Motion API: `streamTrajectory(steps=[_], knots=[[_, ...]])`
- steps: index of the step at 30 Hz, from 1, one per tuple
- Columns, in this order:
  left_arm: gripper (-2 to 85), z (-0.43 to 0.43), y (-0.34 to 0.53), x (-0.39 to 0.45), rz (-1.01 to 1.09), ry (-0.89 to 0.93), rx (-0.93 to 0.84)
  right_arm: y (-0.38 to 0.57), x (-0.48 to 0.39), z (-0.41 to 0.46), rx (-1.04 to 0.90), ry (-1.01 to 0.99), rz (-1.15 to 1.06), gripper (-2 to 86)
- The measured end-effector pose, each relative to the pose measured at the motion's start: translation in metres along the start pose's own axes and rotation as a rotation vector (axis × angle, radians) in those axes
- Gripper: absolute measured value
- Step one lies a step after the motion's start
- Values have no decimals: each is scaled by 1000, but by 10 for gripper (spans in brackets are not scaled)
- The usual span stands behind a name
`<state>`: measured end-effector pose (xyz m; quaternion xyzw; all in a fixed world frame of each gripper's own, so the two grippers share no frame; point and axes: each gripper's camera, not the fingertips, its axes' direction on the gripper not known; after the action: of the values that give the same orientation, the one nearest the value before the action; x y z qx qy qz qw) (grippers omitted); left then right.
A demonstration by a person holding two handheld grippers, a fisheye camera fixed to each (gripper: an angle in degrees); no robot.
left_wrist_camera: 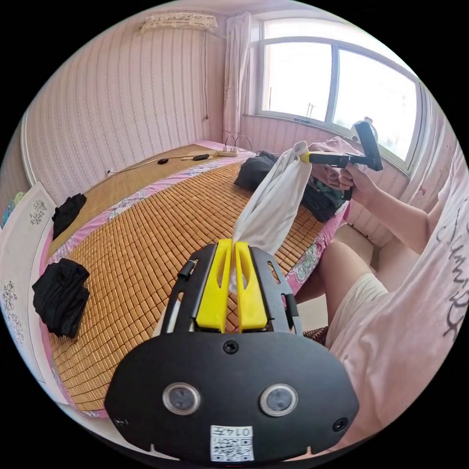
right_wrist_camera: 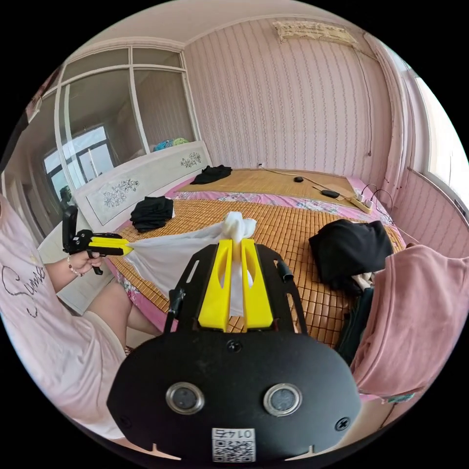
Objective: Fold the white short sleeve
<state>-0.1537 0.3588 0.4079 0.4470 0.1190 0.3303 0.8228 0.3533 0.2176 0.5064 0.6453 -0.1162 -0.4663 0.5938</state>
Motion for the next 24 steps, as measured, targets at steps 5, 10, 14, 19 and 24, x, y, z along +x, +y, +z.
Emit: streamTrajectory(steps=[5, 10, 14, 19, 24], knots=[[-10, 25, -66, -4, 156, 112, 81, -58, 51, -9, 24, 147, 39, 27], [-9, 88, -167, -5, 242, 208, 172, -152, 141, 30, -210, 385, 47, 40], [-5, 173, -236, -31, -24, 165, 99, -195, 241, 108, -423, 483, 304, 79], [-5, 178, -196, -72, -185, 231, 51, -167, 197, 136, -340, 417, 241, 95], [-8, 93, -47, -100, -151, 136, -7, -89, 60, 148, -290, 243, -61, 100]])
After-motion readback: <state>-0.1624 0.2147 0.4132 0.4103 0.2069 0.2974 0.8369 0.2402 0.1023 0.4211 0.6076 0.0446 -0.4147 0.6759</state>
